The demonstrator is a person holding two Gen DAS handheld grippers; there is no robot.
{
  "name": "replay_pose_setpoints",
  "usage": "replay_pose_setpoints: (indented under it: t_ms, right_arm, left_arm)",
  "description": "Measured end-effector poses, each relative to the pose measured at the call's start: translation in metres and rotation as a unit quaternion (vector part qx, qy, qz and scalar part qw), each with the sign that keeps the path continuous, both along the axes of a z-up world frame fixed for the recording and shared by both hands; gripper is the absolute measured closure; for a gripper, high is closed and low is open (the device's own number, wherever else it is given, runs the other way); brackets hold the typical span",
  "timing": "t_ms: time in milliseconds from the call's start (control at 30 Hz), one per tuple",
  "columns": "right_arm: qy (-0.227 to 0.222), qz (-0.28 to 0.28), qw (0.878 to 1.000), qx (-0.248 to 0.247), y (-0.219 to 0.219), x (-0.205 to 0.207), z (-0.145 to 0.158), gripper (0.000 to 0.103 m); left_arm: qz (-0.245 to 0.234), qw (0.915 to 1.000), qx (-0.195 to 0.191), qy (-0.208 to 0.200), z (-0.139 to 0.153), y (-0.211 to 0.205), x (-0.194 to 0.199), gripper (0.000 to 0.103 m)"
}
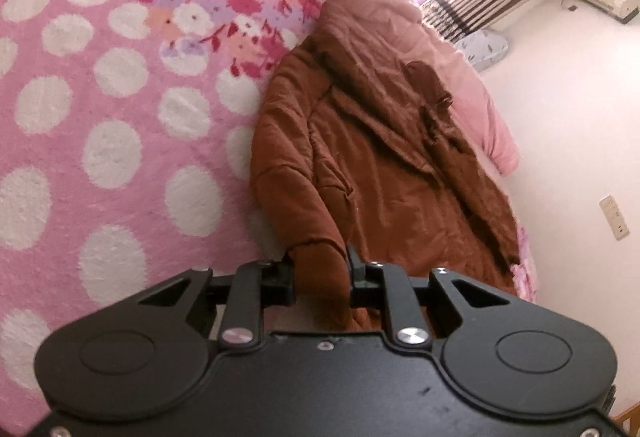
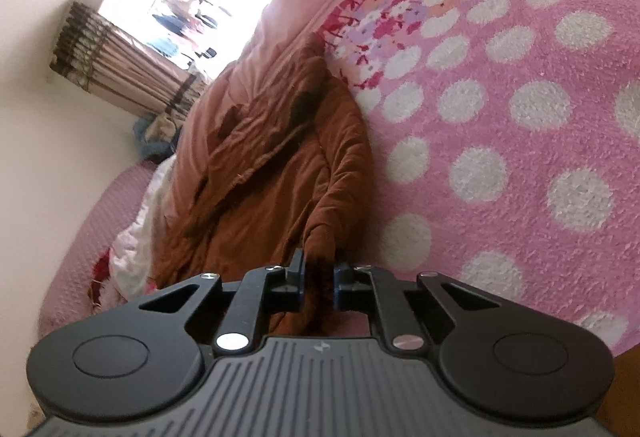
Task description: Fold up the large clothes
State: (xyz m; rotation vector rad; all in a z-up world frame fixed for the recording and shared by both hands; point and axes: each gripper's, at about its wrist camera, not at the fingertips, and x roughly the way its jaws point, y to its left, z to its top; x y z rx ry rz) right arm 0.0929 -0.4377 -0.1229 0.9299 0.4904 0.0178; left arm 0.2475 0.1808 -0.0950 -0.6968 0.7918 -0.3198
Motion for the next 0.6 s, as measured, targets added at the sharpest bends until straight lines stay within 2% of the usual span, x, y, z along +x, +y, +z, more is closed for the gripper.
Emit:
replay_pose_setpoints:
  t_ms: [133,333,433,600]
  right_arm:
    - [-0.017,-0.002,1.0,0.017,0.0,0.001,0.006,0.091]
    - [-0.049,0.003,0.998,0.044,-0.01,0.025,0.027,0.092]
    - [-0.065,0.008,0.997,0.043,-0.017,0.05,0.046,0.092]
    - [-0.079,0.007,0.996,0.031,-0.033,0.11,0.083,0.092]
  left_arm:
    - [0.006,0.9997,-0.014,-0.02,0.012,0.0,0.002,0.087]
    - [-0.001,0.9977,-0.001,-0.067,0.05,-0.01,0.027,0.087]
    - [-0.008,0.9963,0.01,-0.085,0.071,-0.016,0.055,0.087]
    - [-0.014,0.9931,0.035,-0.111,0.112,-0.028,0.126,0.087]
